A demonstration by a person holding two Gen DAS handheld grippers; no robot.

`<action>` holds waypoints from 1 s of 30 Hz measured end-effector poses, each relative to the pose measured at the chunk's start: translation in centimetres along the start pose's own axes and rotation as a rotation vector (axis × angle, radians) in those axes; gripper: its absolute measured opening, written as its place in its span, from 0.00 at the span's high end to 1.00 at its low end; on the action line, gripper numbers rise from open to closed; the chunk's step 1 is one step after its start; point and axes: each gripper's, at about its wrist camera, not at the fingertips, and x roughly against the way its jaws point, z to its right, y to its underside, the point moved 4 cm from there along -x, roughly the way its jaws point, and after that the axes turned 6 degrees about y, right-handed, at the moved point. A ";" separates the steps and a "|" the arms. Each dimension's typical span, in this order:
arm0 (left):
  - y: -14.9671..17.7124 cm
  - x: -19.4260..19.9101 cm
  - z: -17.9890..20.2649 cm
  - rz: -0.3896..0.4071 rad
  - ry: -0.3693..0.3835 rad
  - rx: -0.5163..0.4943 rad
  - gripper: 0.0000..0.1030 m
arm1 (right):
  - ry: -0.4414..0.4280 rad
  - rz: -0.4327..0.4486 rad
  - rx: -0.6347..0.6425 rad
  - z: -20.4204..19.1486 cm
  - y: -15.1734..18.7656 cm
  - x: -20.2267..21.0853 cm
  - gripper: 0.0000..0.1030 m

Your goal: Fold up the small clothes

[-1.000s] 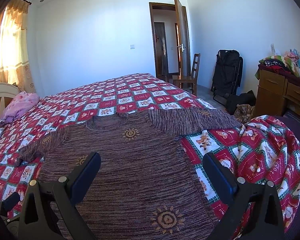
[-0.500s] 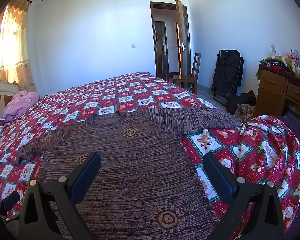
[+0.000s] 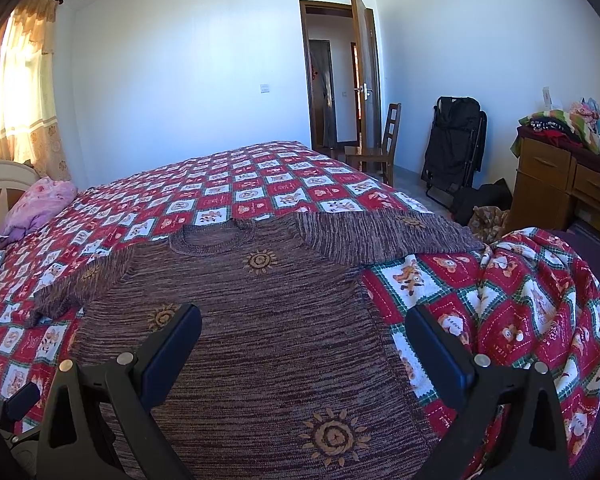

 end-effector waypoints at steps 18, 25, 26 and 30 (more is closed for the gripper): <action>-1.3 -5.2 0.4 -0.056 0.023 -0.011 0.13 | 0.056 -0.087 0.050 0.4 1.4 -5.0 0.01; -2.5 -7.9 0.4 -0.089 0.018 -0.005 0.13 | 0.070 -0.126 0.055 0.5 1.3 -7.4 0.01; -2.7 -8.2 0.4 -0.090 0.020 -0.005 0.13 | 0.069 -0.133 0.058 0.4 1.3 -7.8 0.01; -3.5 -9.5 0.7 -0.101 0.027 -0.012 0.13 | 0.072 -0.152 0.066 0.1 1.2 -9.1 0.01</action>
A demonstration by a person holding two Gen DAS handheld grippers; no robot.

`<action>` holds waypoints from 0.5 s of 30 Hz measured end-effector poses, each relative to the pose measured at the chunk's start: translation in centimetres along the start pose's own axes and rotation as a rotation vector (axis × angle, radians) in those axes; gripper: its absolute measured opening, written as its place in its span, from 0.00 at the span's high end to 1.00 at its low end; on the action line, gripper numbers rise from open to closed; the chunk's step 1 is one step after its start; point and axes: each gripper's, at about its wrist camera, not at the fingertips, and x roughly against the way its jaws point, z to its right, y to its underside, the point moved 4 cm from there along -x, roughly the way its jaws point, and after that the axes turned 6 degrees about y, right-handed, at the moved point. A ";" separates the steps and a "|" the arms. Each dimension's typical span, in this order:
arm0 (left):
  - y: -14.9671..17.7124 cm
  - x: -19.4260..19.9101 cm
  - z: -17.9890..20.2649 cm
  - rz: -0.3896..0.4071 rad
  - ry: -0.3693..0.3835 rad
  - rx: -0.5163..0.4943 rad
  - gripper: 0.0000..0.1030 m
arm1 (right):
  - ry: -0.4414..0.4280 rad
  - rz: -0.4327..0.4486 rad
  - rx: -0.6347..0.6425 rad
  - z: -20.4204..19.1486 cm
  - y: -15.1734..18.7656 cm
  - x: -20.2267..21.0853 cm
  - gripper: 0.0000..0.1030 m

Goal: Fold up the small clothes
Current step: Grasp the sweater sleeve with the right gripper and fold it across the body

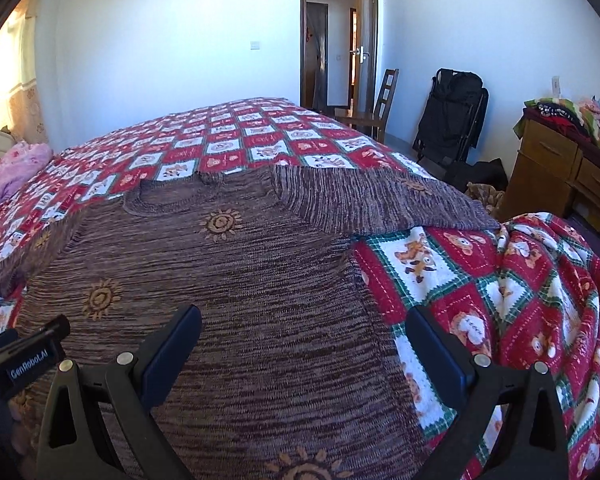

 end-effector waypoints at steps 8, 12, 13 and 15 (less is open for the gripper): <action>-2.9 -1.4 -0.4 0.085 0.035 -0.053 0.12 | -0.028 -0.037 -0.033 0.9 -0.6 -2.3 0.01; -3.9 -2.5 -2.4 0.136 -0.007 -0.045 0.12 | -0.035 0.031 -0.097 4.8 -3.1 -2.3 0.01; -3.9 -2.9 -2.9 0.140 -0.024 -0.040 0.12 | -0.031 0.049 -0.117 6.0 -3.6 -2.2 0.01; -3.8 -3.8 -3.8 0.122 -0.038 -0.024 0.12 | -0.004 0.066 -0.196 10.0 -5.5 -2.6 0.05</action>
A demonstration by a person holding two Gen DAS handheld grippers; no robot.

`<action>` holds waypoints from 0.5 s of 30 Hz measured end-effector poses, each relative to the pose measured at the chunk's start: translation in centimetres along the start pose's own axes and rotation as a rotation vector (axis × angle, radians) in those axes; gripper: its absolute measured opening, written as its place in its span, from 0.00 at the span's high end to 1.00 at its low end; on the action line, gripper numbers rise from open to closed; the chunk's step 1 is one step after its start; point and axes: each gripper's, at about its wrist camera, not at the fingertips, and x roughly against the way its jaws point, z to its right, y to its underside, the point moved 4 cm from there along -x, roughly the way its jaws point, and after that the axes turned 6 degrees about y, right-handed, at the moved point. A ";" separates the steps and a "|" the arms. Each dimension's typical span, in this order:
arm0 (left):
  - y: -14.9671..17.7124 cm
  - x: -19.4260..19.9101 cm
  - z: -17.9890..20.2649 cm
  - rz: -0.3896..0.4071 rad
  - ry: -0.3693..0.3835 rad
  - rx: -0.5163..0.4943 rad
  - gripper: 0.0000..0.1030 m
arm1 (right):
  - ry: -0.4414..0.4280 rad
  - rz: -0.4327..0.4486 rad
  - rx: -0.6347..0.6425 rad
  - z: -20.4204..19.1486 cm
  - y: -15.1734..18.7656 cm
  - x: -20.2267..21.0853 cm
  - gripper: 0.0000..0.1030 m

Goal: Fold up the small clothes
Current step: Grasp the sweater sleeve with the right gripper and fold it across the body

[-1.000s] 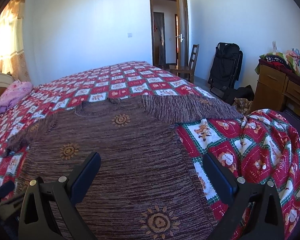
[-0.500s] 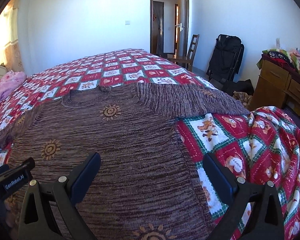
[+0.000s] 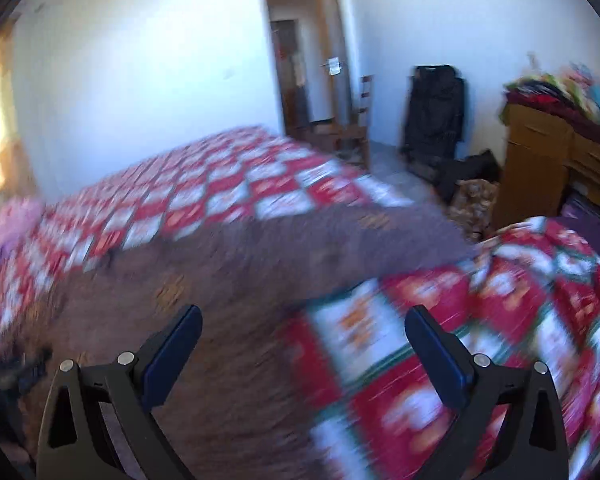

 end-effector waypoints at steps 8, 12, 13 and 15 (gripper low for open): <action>1.0 -1.0 0.3 -0.059 0.036 0.010 0.00 | 0.068 -0.116 -0.255 13.4 -7.5 -7.3 0.30; 1.0 -1.1 0.2 -0.060 0.047 0.015 0.00 | 0.032 -0.245 -0.345 16.4 -8.0 -12.4 0.43; 0.9 -1.2 0.0 -0.059 0.055 0.020 0.00 | 0.040 -0.265 -0.350 16.6 -8.0 -13.5 0.43; 0.9 -1.2 0.0 -0.056 0.059 0.021 0.00 | 0.062 -0.293 -0.329 16.3 -7.9 -15.3 0.43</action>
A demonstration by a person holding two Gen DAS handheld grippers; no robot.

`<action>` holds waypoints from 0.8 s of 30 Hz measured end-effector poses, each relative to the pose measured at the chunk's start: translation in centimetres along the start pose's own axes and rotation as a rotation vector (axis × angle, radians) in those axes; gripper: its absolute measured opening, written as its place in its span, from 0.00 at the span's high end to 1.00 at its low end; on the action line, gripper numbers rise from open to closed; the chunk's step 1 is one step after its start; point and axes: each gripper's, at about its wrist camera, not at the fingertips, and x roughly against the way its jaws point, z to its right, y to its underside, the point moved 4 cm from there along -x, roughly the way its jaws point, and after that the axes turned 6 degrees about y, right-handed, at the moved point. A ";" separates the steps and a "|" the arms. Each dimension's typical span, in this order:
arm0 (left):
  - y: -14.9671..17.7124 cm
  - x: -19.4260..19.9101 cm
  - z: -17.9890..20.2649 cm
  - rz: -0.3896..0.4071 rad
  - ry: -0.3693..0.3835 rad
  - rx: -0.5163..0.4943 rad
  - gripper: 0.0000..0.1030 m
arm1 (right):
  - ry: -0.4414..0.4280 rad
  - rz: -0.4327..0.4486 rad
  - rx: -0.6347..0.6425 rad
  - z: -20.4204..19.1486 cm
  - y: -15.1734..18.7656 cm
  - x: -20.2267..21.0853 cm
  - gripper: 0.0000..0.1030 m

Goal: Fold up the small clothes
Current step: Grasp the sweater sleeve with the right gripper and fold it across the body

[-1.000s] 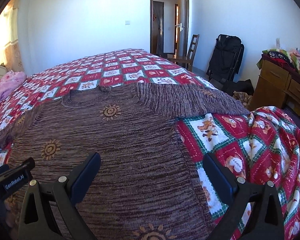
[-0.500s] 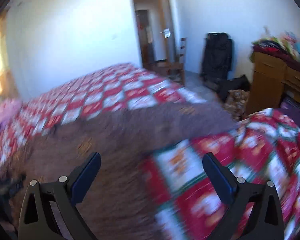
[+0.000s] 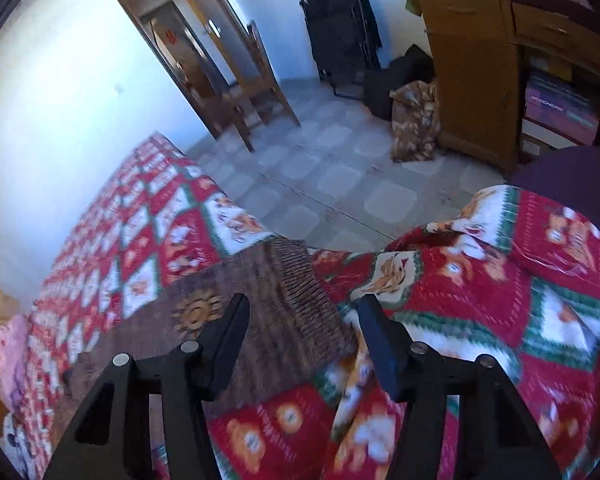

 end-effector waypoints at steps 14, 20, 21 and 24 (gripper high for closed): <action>0.1 0.1 0.1 0.009 0.002 0.000 0.00 | 0.115 -0.047 0.178 -1.8 0.3 -6.5 0.80; 0.2 0.1 0.1 0.013 0.007 0.001 0.00 | 0.142 0.048 0.217 -2.5 -0.2 -4.3 0.88; 0.2 0.1 0.1 0.014 0.008 0.002 0.00 | 0.159 0.066 0.229 -2.7 -0.3 -3.8 0.88; 0.2 0.1 0.1 0.016 0.010 0.003 0.00 | 0.163 0.098 0.270 -4.5 -0.5 -2.2 0.90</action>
